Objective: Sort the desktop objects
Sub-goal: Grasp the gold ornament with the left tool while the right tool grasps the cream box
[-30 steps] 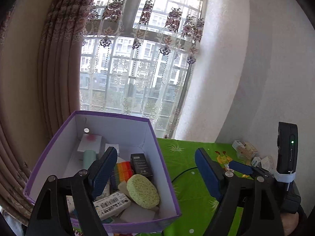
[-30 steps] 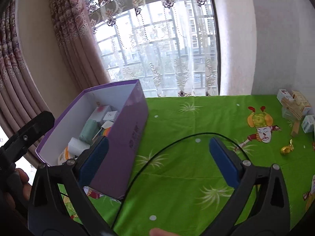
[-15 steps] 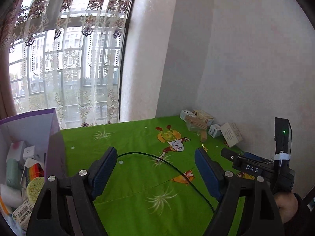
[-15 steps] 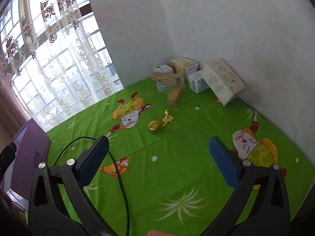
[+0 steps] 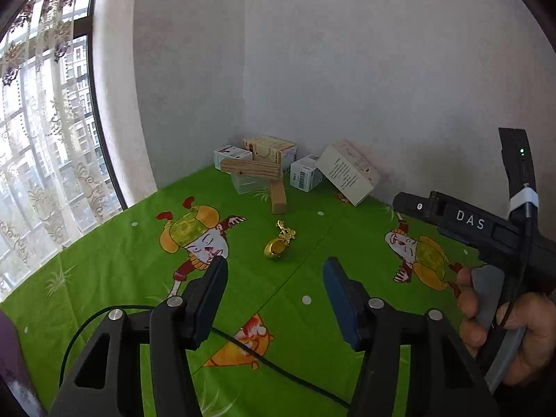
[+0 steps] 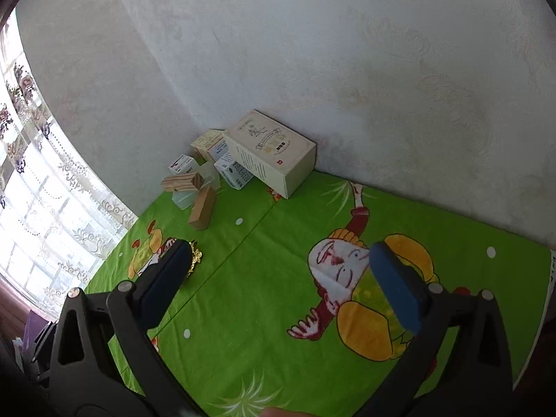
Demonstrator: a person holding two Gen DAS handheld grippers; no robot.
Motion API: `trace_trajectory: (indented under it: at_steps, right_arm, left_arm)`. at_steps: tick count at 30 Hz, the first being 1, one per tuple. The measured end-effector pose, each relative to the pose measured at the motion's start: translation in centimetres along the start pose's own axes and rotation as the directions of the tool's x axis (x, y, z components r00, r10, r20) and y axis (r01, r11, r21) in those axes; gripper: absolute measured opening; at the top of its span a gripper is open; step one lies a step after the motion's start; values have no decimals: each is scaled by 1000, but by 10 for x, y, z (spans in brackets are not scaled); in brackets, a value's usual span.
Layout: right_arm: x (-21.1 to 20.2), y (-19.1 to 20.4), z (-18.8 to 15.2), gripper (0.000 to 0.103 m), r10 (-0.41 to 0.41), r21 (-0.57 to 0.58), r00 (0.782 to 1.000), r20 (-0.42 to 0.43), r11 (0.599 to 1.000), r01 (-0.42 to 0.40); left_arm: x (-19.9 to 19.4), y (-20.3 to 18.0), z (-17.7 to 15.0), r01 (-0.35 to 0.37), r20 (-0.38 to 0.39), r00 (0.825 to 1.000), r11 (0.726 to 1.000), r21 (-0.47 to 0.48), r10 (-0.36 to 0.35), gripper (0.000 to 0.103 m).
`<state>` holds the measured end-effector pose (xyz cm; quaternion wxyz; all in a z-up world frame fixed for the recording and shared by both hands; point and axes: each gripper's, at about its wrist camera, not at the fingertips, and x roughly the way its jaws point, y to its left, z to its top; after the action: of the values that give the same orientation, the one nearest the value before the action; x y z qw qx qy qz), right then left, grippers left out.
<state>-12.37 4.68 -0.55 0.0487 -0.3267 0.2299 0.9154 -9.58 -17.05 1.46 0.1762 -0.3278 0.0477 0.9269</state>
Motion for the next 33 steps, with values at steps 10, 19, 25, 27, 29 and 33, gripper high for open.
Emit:
trace_trajectory:
  at_steps: [10, 19, 25, 27, 29, 33]
  right_arm:
    - [16, -1, 9, 102, -100, 69, 995, -18, 992, 101]
    - [42, 17, 19, 102, -173, 65, 985, -5, 983, 173]
    - [62, 44, 24, 102, -281, -144, 960, 9, 949, 279]
    - [66, 64, 22, 102, -340, -305, 937, 79, 887, 347]
    - [70, 81, 16, 102, -374, -433, 917, 136, 810, 395]
    - [84, 107, 7, 102, -413, -611, 877, 248, 636, 472]
  left_arm:
    - [90, -6, 13, 56, -142, 989, 993, 101, -42, 50]
    - [127, 0, 19, 102, -215, 974, 988, 119, -75, 26]
    - [129, 4, 20, 122, -212, 972, 988, 90, -100, 24]
    - [126, 11, 20, 102, -200, 976, 993, 56, -89, 24]
    - [118, 22, 18, 91, -178, 980, 996, -6, -90, 24]
    - [97, 39, 11, 78, -118, 989, 992, -104, -90, 24]
